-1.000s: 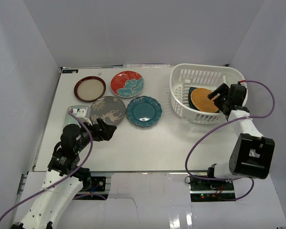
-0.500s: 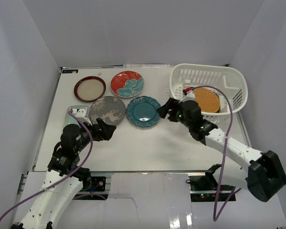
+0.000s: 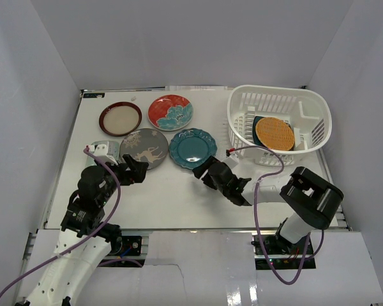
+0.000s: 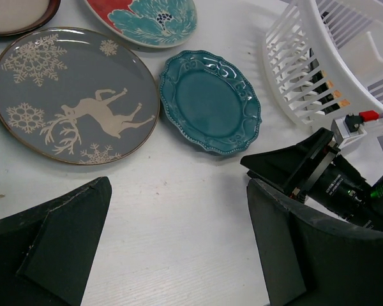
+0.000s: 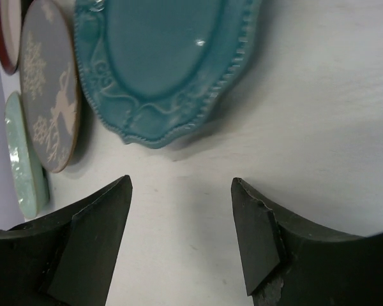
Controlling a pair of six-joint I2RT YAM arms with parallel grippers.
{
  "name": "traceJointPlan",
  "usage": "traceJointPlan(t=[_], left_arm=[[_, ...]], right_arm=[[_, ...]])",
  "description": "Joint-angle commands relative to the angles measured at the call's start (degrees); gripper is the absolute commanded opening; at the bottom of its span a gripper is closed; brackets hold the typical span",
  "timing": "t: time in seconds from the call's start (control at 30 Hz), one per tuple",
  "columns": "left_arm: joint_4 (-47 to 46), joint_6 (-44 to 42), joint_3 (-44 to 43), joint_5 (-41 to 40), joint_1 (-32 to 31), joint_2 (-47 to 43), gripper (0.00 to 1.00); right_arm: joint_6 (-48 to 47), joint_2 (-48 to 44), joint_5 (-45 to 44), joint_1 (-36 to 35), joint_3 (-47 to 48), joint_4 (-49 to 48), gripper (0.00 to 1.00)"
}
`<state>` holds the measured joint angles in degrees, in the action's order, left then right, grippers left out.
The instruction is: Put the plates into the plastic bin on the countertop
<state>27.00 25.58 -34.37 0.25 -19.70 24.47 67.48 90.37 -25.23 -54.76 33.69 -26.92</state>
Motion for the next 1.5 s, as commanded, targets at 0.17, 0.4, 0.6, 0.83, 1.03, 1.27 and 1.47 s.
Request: traceJointPlan(t=[0.17, 0.4, 0.6, 0.83, 1.03, 1.27, 1.47], left_arm=[[0.50, 0.17, -1.31, -0.34, -0.60, -0.83, 0.98], [0.24, 0.08, -1.23, 2.30, -0.77, 0.14, 0.98], [0.15, -0.27, -1.40, 3.18, -0.77, 0.49, 0.98], [0.07, -0.36, -1.40, 3.18, -0.77, 1.19, 0.98], [-0.28, -0.45, -1.14, 3.26, -0.69, 0.93, 0.98], [-0.90, -0.45, -0.87, 3.97, -0.07, 0.32, 0.98], [-1.43, -0.62, -0.79, 5.20, 1.51, 1.11, 0.98]], right_arm=[[13.19, 1.21, -10.10, 2.02, -4.78, -6.57, 0.70], [17.68, 10.33, -8.08, 5.98, -3.81, -14.99, 0.56], [22.77, 17.46, -6.67, 6.77, -2.23, -22.03, 0.43], [24.97, 17.57, -6.15, 7.12, -3.71, -24.05, 0.11], [21.83, 8.88, -5.44, 6.60, -13.29, -26.70, 0.08], [11.12, -22.43, -2.89, 4.14, -25.69, -17.57, 0.08], [-3.30, -47.69, -0.52, 4.57, -16.21, 3.79, 0.08]])
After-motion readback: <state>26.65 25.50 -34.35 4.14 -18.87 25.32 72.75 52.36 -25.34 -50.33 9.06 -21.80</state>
